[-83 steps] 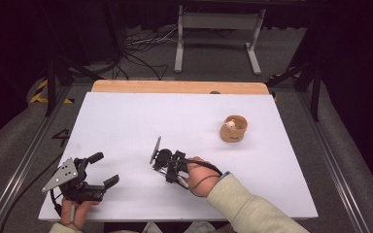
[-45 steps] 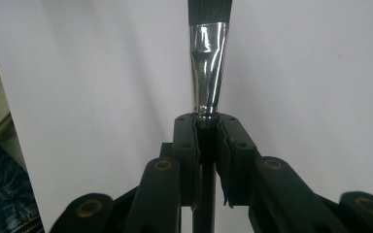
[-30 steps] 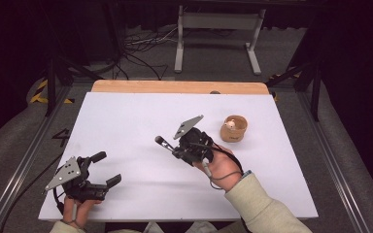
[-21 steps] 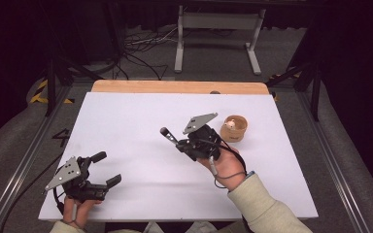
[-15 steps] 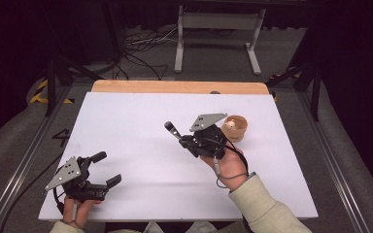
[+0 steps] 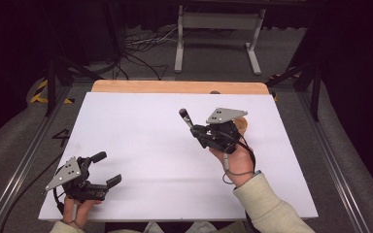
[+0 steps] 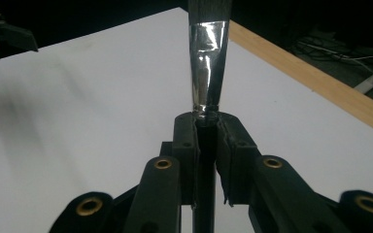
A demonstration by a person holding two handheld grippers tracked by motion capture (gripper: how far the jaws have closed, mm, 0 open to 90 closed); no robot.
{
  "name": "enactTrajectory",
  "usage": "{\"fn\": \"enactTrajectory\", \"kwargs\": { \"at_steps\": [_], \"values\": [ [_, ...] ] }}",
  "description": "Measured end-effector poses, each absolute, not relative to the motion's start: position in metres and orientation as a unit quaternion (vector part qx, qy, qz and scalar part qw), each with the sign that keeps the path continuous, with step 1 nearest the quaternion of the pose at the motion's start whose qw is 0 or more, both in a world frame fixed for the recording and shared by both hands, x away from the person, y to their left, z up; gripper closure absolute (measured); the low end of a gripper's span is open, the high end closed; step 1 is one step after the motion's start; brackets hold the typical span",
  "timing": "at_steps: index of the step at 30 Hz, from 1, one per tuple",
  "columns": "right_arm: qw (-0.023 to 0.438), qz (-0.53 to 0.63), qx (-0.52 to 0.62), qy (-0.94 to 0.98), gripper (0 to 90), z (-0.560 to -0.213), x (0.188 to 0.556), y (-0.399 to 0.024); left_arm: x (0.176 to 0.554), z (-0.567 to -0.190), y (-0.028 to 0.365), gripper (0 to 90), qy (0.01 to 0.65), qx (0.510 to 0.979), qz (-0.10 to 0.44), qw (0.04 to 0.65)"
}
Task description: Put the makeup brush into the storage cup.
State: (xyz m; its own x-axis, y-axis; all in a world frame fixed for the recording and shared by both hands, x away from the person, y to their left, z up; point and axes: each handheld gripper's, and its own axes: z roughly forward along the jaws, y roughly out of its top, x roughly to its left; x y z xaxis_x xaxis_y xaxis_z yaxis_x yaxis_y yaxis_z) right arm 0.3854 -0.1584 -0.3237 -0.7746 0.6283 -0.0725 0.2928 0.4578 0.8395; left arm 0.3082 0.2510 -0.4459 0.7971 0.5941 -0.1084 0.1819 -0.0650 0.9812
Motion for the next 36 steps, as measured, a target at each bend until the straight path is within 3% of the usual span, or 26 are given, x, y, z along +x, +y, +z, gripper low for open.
{"fn": "enactTrajectory", "kwargs": {
  "at_steps": [36],
  "values": [
    [0.288, 0.453, 0.379, 0.753, 79.2, -0.322, 0.428, -0.244, 0.309, -0.447, 0.25, 3.3, 0.275, 0.712, 0.16, 0.626]
  ]
}}
